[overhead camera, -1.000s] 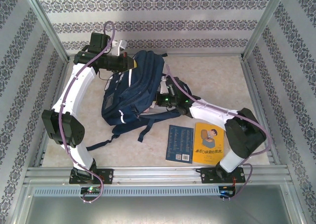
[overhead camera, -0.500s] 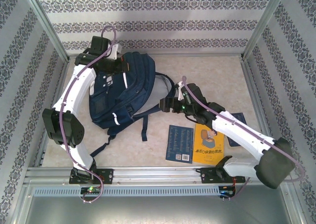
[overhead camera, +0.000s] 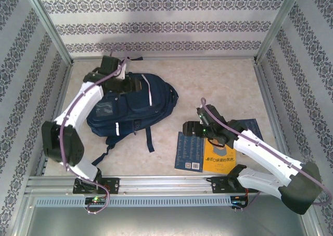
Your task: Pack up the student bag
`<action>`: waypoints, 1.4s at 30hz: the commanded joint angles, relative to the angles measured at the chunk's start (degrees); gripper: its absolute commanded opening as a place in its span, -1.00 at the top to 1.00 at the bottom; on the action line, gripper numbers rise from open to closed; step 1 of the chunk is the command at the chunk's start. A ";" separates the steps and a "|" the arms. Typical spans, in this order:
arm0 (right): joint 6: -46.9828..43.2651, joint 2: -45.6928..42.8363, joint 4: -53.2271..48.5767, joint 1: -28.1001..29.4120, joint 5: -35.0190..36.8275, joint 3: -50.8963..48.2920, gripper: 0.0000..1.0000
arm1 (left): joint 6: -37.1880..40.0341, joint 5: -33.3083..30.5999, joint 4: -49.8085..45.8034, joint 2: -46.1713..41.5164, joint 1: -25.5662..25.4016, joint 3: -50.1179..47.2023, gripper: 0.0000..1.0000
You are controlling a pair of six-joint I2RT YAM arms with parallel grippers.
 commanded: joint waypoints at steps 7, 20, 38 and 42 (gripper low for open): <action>14.74 0.35 1.31 1.49 -4.80 -6.97 -0.72 | -16.07 0.96 23.45 -18.41 -14.06 -27.11 -0.31; 18.16 10.98 7.11 2.08 -2.26 -9.51 -0.71 | -23.76 -2.90 34.69 -26.19 -25.51 -46.90 -0.43; 20.86 12.67 14.70 7.31 -4.42 -8.18 -0.71 | -25.65 -0.95 36.18 -14.65 -27.27 -44.53 -0.49; 15.75 6.03 10.87 6.88 -2.43 -9.45 -0.71 | -26.04 2.28 38.65 -11.55 -28.03 -43.88 -0.43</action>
